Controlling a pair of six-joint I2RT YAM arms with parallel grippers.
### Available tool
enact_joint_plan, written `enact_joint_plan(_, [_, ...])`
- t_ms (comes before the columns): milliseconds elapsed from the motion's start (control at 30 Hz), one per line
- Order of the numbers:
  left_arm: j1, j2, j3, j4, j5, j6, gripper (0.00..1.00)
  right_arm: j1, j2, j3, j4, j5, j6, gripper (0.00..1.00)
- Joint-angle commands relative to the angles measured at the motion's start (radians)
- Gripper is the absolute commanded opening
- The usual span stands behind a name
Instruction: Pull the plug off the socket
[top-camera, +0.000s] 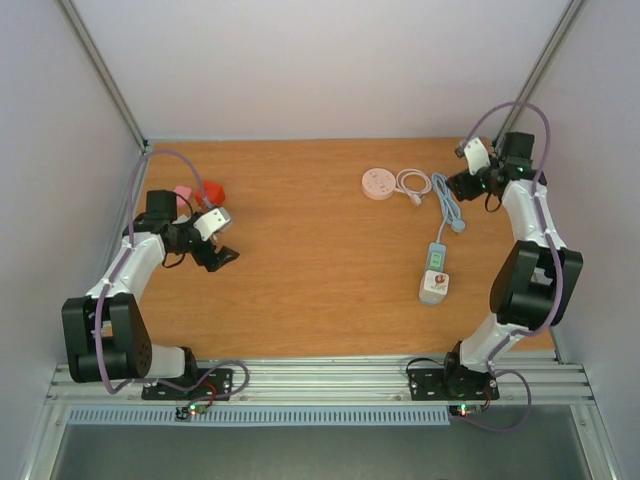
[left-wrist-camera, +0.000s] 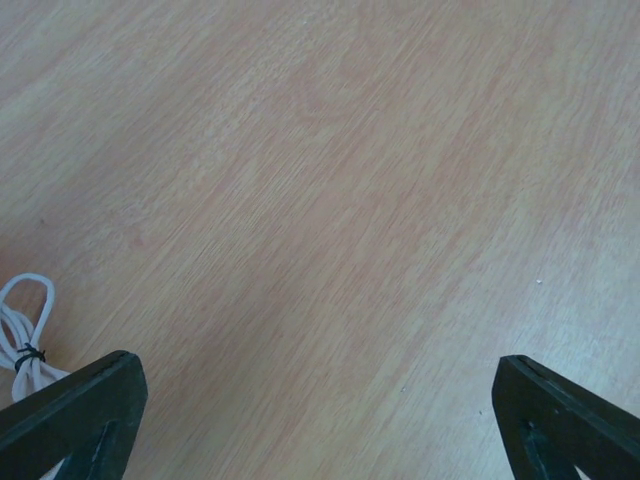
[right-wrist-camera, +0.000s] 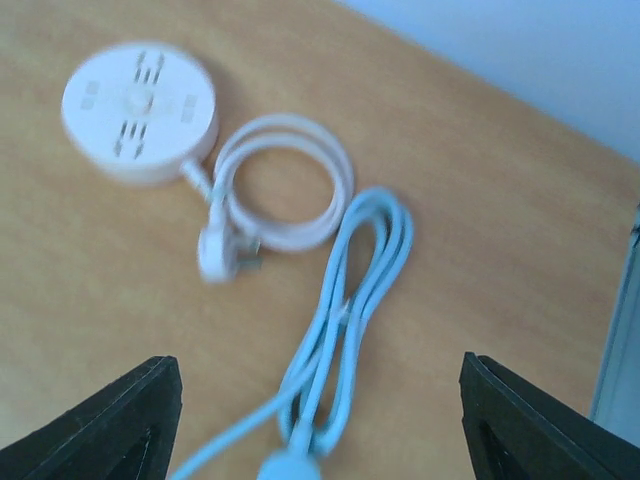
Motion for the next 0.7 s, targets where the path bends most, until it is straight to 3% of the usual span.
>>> enact_joint_plan(0, [-0.005, 0.035, 0.059, -0.026, 0.053, -0.014, 0.98, -0.082, -0.087, -0.138, -0.188, -0.077, -0.212, 0.77])
enact_joint_plan(133, [-0.005, 0.049, 0.071, -0.041, 0.069, -0.023, 1.0, -0.179, -0.168, -0.232, -0.292, -0.098, -0.384, 0.75])
enact_joint_plan(300, [-0.009, 0.04, 0.075, -0.002, 0.097, -0.068, 1.0, -0.205, -0.222, -0.411, -0.269, -0.077, -0.514, 0.75])
enact_joint_plan(667, [-0.009, 0.003, 0.07, 0.015, 0.092, -0.103, 1.0, -0.202, -0.199, -0.606, -0.204, -0.131, -0.586, 0.72])
